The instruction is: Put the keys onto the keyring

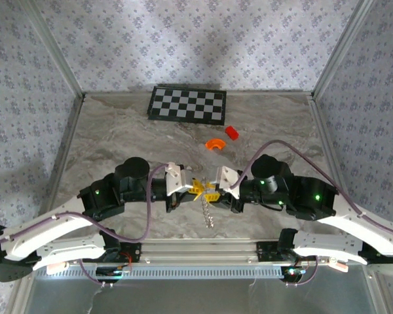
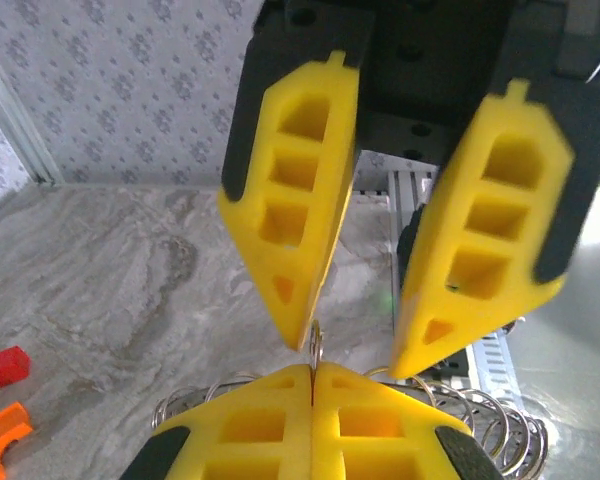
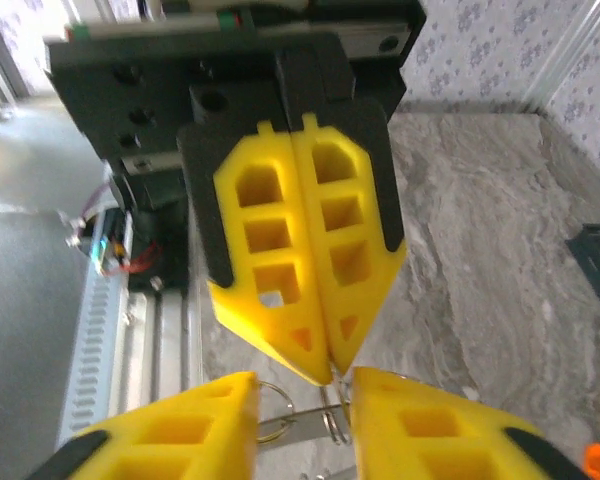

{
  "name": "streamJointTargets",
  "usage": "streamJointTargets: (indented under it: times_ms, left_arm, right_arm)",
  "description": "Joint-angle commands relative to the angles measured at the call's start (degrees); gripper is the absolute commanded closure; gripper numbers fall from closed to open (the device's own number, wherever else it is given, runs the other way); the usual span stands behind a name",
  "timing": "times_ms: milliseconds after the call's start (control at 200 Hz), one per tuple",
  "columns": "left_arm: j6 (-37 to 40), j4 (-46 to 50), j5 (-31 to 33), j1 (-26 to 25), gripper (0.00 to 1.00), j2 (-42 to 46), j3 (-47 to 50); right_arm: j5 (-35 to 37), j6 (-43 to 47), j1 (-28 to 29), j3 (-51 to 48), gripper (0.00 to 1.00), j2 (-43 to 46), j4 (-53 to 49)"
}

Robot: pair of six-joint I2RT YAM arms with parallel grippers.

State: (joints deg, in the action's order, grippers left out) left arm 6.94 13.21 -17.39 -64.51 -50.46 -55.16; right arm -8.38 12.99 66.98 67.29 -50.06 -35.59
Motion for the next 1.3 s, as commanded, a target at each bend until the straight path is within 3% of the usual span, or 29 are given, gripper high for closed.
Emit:
streamJointTargets:
  times_ms: [0, 50, 150, 430, 645, 934, 1294]
  left_arm:
    - [-1.3, -6.6, 1.1, 0.0, 1.00, 1.9, 0.8]
    - [-1.4, -8.1, 1.7, 0.0, 1.00, 2.7, 1.5]
    - [-2.0, -12.6, 1.1, 0.0, 1.00, 4.5, 3.5]
    - [-5.9, -22.0, -3.5, 0.0, 1.00, 6.7, 6.4]
    - [-8.4, -26.8, -4.8, 0.0, 1.00, 7.3, 8.0]
    - [-9.5, -29.9, -7.4, 0.0, 1.00, 7.0, 9.1]
    - [-9.8, -29.9, -7.7, 0.0, 1.00, 7.3, 9.4]
  right_arm:
    - [-0.9, -2.7, -0.6, -2.7, 0.57, 3.5, 5.1]
    - [-1.1, -4.3, -1.7, -4.3, 0.51, 5.0, 6.9]
    - [-4.8, -7.3, -5.1, -7.0, 0.50, 7.4, 10.7]
    - [-11.6, -9.5, -8.2, -11.8, 0.64, 9.9, 20.2]
    - [-17.2, -10.1, -8.0, -13.4, 0.64, 9.4, 25.8]
    - [-17.6, -11.3, -7.5, -15.4, 0.64, 9.3, 30.2]
    - [-16.7, -11.3, -7.5, -16.0, 0.81, 9.3, 31.5]
